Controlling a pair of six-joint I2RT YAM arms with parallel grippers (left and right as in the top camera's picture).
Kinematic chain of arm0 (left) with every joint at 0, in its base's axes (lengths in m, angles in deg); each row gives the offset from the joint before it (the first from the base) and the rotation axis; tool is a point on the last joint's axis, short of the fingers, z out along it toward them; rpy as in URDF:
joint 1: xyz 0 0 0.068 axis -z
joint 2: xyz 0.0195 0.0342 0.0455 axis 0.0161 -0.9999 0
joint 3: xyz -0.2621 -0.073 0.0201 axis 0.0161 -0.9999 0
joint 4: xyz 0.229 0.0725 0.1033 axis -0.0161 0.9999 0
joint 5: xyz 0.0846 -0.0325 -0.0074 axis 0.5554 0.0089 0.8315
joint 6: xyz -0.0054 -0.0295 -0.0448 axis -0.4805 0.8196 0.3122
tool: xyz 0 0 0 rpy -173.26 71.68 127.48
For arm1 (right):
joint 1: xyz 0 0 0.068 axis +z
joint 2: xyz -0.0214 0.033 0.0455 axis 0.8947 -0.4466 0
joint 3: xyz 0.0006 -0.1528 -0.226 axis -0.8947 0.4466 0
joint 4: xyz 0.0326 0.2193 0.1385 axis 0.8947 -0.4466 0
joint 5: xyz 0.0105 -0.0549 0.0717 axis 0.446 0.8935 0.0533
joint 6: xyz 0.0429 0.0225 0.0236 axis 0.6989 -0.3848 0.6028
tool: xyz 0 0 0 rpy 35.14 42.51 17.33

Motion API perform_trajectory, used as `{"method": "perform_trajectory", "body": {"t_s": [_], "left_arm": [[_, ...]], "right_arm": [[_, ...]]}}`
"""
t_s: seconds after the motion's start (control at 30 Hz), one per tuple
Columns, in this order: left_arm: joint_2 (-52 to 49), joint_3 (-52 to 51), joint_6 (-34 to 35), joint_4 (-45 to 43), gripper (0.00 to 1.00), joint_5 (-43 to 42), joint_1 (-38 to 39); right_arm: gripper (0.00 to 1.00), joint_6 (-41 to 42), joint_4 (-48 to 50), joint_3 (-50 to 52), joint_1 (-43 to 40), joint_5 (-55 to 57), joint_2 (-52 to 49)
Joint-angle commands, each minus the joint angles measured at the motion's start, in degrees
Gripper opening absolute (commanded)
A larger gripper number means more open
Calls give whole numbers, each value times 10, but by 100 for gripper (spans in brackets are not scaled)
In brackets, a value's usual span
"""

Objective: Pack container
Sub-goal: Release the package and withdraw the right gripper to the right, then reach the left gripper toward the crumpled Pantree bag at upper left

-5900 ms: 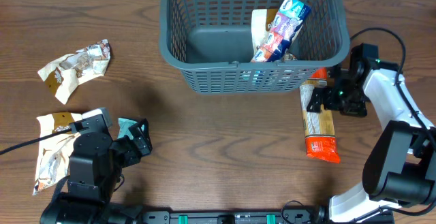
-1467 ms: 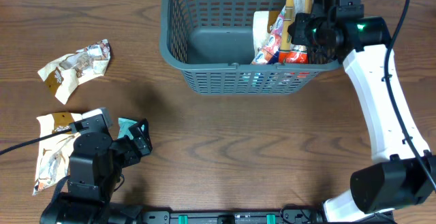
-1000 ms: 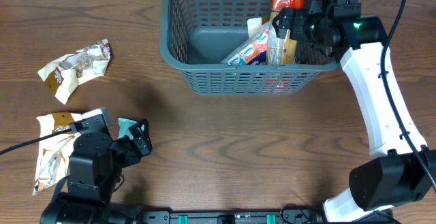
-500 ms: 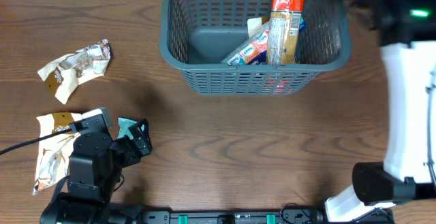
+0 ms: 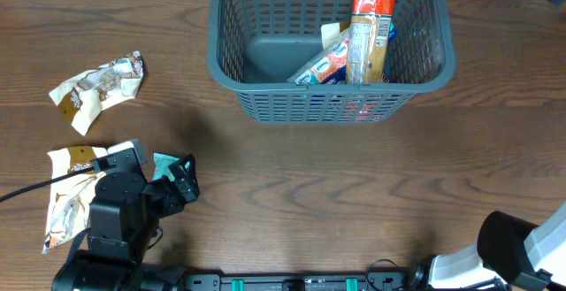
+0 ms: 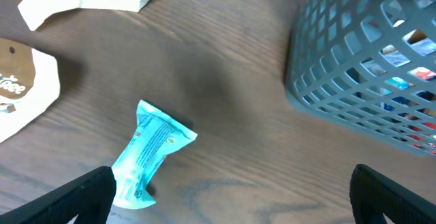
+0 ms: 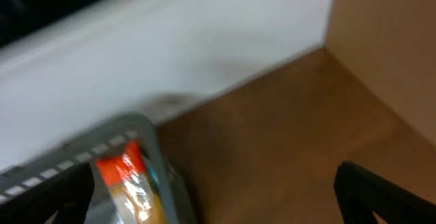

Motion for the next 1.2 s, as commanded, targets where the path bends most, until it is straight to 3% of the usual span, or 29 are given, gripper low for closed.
{"method": "perform_trajectory", "body": {"t_s": [0.0,0.2,0.37,0.47,0.53,0.6,0.9,0.97,1.17], "left_arm": [[2,12,1,-18,99,-13,-1],[-1,12,-11,-92,96,-32,-1],[-24,12,35,-175,92,83,-1],[-45,12,90,-249,93,132,-1],[-65,12,99,-293,100,160,-1],[-90,12,98,-328,99,188,-2],[-222,24,112,-341,99,197,-55],[-241,24,160,-330,99,194,-65],[-251,24,394,-249,99,194,-90]], "right_arm": [[99,9,-38,-1,-8,5,-3],[99,8,-110,-1,-7,2,-3],[99,9,-121,-1,-7,3,-4],[99,14,-122,-1,-7,3,-4],[99,14,-124,-1,-7,3,-4],[99,13,-130,-1,-7,3,-4],[99,13,-156,-1,-7,3,-4],[99,13,-158,-1,-7,3,-4],[99,13,-164,0,-7,3,-4]]}}
